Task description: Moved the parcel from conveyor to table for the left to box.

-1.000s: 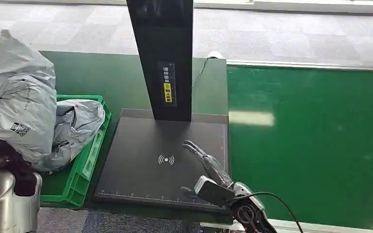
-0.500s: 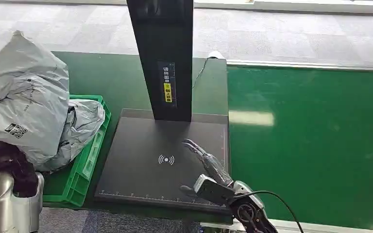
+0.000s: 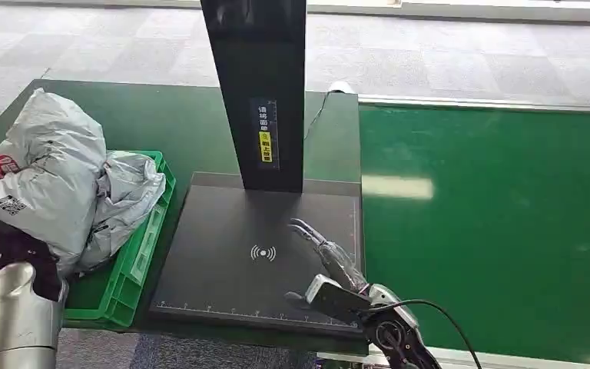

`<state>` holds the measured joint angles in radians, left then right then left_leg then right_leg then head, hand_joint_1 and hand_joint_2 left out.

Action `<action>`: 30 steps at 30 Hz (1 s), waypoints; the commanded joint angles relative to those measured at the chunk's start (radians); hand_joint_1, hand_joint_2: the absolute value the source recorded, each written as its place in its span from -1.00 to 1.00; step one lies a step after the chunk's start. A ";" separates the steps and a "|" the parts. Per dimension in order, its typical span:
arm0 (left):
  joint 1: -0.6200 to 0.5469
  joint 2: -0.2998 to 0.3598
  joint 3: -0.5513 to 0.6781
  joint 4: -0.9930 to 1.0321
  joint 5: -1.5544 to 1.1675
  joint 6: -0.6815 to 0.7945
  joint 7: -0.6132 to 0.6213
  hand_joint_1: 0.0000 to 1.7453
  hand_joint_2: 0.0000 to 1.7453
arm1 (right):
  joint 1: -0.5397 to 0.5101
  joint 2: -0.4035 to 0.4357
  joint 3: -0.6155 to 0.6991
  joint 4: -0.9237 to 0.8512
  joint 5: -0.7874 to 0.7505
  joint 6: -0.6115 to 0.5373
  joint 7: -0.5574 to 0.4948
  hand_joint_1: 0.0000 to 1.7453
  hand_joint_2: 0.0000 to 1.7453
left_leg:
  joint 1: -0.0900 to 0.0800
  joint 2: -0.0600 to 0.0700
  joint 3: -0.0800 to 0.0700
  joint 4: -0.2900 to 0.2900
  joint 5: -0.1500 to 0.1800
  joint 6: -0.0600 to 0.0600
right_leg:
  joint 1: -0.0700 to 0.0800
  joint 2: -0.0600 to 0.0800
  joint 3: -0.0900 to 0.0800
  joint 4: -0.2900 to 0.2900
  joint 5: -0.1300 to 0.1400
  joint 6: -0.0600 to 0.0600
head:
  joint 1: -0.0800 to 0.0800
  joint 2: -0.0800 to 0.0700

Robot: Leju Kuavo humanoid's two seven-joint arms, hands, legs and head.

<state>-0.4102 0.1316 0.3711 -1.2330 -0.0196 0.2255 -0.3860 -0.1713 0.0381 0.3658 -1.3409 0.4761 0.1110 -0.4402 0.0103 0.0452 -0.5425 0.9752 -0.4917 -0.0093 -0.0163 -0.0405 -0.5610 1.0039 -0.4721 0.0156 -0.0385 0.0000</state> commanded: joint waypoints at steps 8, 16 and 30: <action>0.058 -0.089 0.041 -0.156 0.083 0.091 -0.128 -1.00 1.00 | -0.038 -0.001 0.027 0.061 -0.020 0.001 0.005 -1.00 1.00 | 0.001 -0.002 -0.001 0.000 0.000 0.001 | 0.000 0.002 0.000 -0.001 0.000 0.000 | 0.000 0.000; 0.174 -0.149 -0.033 -0.423 -0.353 0.473 -0.267 -1.00 1.00 | -0.038 0.008 0.040 0.071 -0.005 -0.019 -0.001 -1.00 1.00 | 0.001 -0.003 -0.001 0.000 0.000 0.001 | 0.001 0.003 0.000 -0.002 0.001 -0.001 | 0.000 0.000; 0.146 -0.297 0.093 -0.739 -0.771 0.473 -0.312 -1.00 1.00 | -0.071 0.013 0.059 0.120 0.007 -0.034 -0.019 -1.00 1.00 | 0.001 -0.003 -0.001 0.001 0.000 0.001 | 0.001 0.002 -0.001 -0.001 0.000 -0.001 | 0.000 0.000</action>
<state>-0.2665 -0.1049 0.4677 -1.7637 -0.7805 0.6611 -0.6947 -0.1862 0.0572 0.3952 -1.3119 0.4906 0.0721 -0.4536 0.0103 0.0445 -0.5428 0.9753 -0.4918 -0.0093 -0.0163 -0.0409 -0.5613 1.0038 -0.4721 0.0156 -0.0385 0.0000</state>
